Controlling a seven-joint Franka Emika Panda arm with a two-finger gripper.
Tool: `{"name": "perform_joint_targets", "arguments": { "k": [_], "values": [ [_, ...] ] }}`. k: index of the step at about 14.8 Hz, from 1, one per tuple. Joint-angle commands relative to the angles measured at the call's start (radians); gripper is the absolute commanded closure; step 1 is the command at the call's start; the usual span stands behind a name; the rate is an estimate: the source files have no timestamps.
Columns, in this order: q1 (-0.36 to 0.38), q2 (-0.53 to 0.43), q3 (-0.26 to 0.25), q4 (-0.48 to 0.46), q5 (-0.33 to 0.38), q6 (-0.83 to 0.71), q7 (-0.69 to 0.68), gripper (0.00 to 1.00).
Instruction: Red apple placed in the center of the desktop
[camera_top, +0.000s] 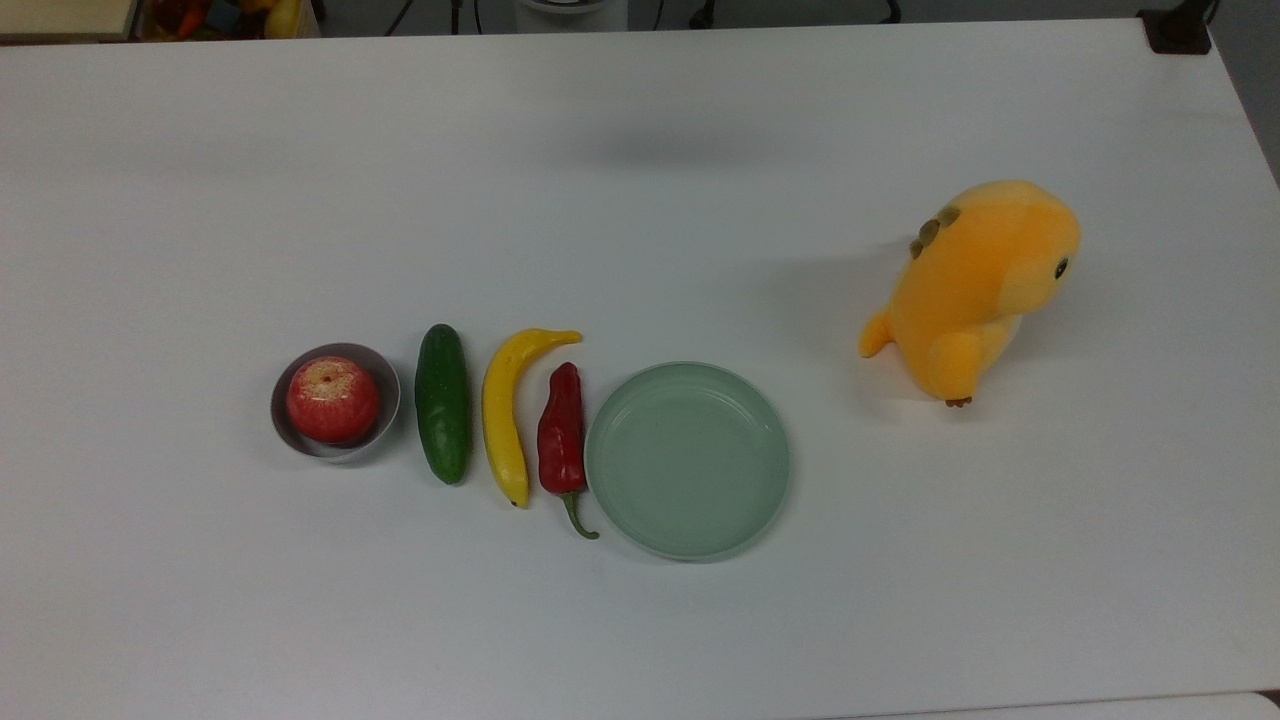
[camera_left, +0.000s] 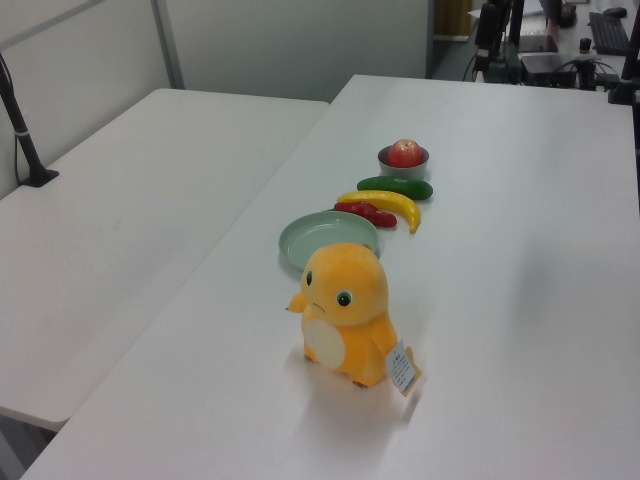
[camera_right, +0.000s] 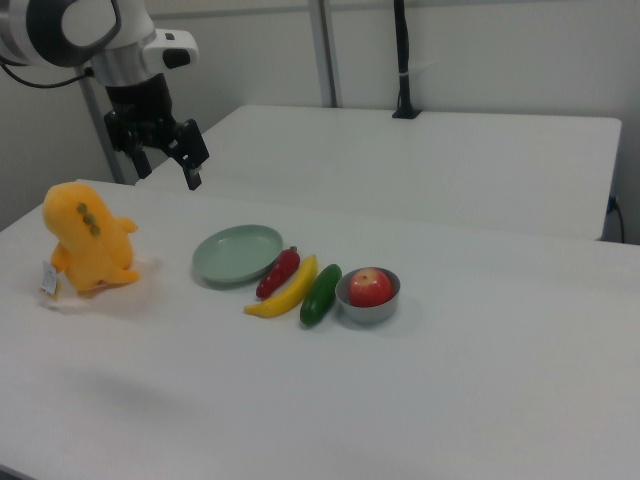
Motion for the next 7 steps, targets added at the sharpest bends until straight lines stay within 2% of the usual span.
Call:
{"name": "perform_joint_targets", "arguments": {
  "k": [1, 4, 7],
  "values": [
    [0.018, -0.01, -0.013, -0.042, 0.012, 0.028, -0.03, 0.0],
    [0.021, 0.007, -0.006, -0.051, 0.012, 0.029, -0.042, 0.0],
    [0.005, 0.112, -0.007, -0.004, 0.003, 0.134, -0.037, 0.0]
  ]
}}
